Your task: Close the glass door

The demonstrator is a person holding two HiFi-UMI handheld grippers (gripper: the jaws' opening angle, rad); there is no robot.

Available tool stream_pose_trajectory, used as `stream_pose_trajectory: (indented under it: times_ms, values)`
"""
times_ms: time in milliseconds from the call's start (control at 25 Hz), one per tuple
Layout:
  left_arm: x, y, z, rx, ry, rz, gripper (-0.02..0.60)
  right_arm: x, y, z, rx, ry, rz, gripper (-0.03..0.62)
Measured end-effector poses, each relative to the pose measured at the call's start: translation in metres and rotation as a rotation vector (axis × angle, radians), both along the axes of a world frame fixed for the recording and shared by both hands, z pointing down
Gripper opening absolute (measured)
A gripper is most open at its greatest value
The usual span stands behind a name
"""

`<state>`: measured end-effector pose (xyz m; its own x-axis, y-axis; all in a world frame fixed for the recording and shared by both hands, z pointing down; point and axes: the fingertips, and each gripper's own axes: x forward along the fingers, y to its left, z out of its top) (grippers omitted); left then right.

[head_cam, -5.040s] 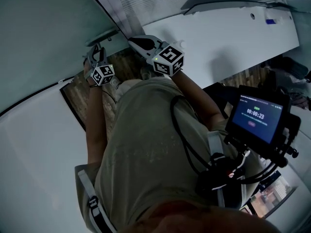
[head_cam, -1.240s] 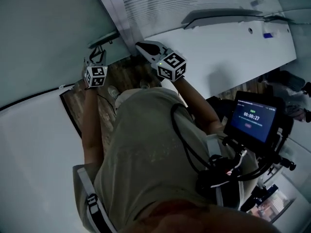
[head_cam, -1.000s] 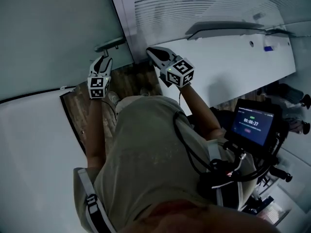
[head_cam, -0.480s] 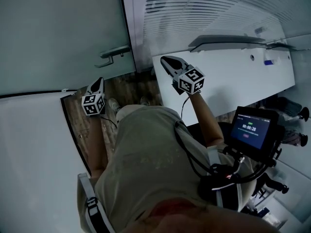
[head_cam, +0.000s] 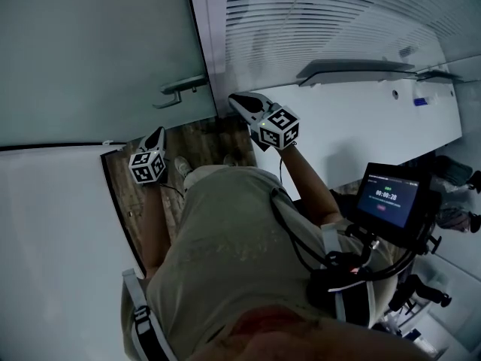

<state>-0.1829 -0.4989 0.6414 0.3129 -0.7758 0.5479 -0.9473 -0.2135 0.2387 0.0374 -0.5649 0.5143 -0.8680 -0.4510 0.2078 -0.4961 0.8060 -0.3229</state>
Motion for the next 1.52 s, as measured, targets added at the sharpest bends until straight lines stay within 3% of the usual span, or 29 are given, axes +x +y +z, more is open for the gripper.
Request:
stream_pose_trajectory:
  times_ms: [200, 680, 1520]
  values:
    - [0.000, 0.003, 0.002, -0.008, -0.008, 0.004, 0.017, -0.022, 0.006, -0.004, 0.013, -0.017, -0.043, 0.015]
    - [0.004, -0.007, 0.007, -0.019, -0.028, 0.044, 0.017, 0.018, 0.000, 0.008, -0.017, -0.009, 0.048, 0.015]
    - [0.013, -0.008, 0.011, -0.020, -0.071, 0.071, 0.017, 0.024, -0.001, 0.012, -0.014, -0.020, 0.076, 0.015]
